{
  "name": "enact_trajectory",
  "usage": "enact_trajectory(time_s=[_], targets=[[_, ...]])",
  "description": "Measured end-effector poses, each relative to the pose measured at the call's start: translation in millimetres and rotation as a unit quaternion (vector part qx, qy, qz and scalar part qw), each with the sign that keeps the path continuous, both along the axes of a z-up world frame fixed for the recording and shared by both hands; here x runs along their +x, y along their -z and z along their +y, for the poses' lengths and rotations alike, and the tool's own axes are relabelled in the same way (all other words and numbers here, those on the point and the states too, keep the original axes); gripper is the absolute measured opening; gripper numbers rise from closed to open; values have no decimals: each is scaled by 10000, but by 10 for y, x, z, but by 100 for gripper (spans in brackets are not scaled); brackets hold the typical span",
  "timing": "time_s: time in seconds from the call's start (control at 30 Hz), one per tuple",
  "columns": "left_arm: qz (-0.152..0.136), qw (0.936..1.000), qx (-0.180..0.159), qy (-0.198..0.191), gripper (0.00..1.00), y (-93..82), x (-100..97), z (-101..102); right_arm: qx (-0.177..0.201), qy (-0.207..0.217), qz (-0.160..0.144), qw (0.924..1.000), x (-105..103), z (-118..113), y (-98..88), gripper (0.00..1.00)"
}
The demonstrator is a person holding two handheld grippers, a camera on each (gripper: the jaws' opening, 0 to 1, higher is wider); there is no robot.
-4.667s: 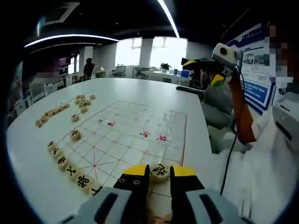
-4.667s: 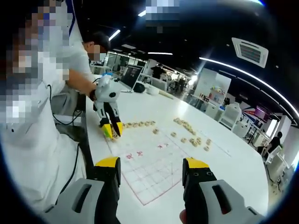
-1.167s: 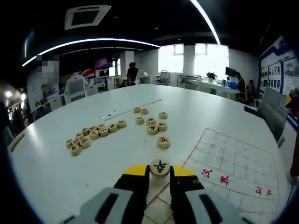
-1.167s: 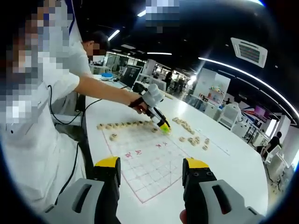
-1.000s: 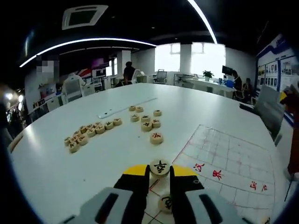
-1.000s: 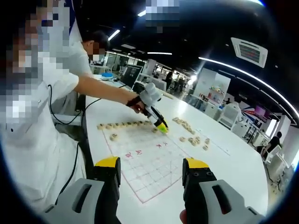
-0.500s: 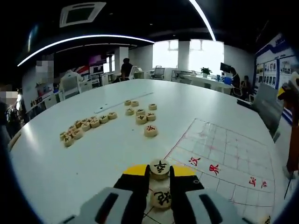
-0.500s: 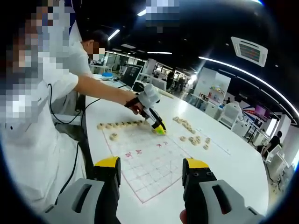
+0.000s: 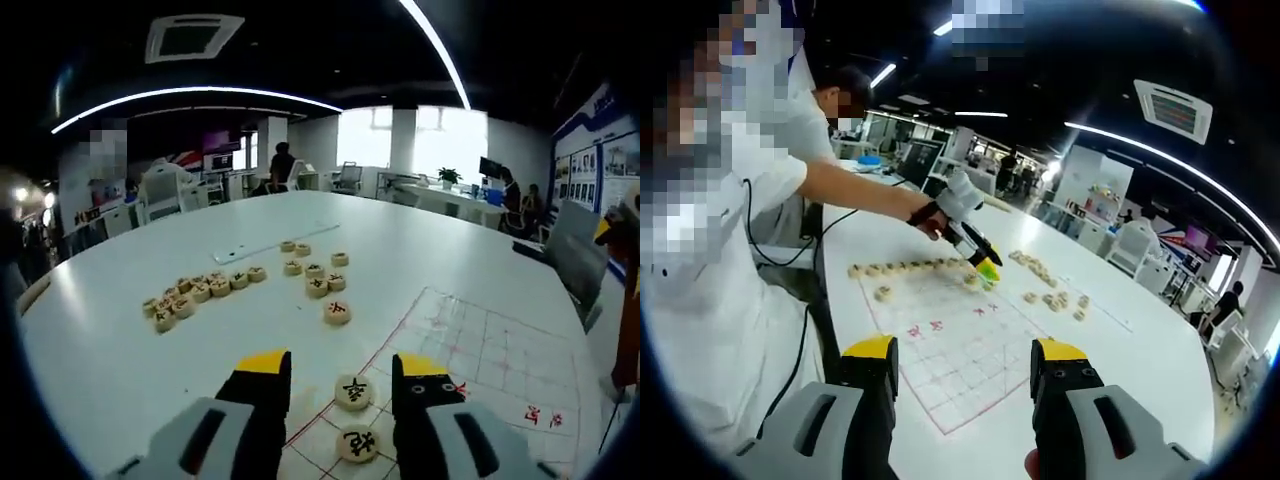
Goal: Pick up the chess pieces one by one and place each piece onto its starting position on the chessboard, setting the pieces on their correct points until all the chess pieces are arranged in the starting layout
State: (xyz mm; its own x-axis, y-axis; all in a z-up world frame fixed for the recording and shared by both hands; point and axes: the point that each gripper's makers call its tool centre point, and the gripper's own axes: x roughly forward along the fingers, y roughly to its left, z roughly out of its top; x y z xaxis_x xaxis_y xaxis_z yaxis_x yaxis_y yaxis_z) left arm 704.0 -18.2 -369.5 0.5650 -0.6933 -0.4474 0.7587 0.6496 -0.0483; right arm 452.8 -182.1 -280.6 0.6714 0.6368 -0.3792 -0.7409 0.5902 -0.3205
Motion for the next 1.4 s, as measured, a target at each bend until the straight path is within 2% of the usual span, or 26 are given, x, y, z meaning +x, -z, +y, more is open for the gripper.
enact_trajectory(time_s=[0.33,0.57,0.83,0.9,1.0,1.1,1.23,1.33,1.4], targets=[[-45,9999,-135,26,42,-93,51,-95,1,5,-2,10000,1,2,-6,54],[-88,9999,-117,-52,40,-124,410,-404,-7,6,-1,10000,-2,-6,-9,54],[96,9997,145,-178,40,44,787,-692,22,59,-15,10000,2,-57,-18,54],[98,9992,350,-192,40,126,857,-716,24,63,-24,10000,-3,-61,-24,54],[130,9987,430,-247,39,192,948,-752,20,69,-54,10000,-16,-75,-43,54],[242,9979,532,-284,34,264,1011,-785,41,87,-82,9999,-17,-112,-64,54],[353,9966,629,-387,20,349,1086,-812,75,164,-97,9998,-5,-159,-79,54],[388,9968,521,-457,19,374,1106,-858,92,145,-129,9998,-31,-150,-98,54],[337,9968,578,-434,19,365,1088,-864,88,122,-143,9998,-40,-139,-101,54]])
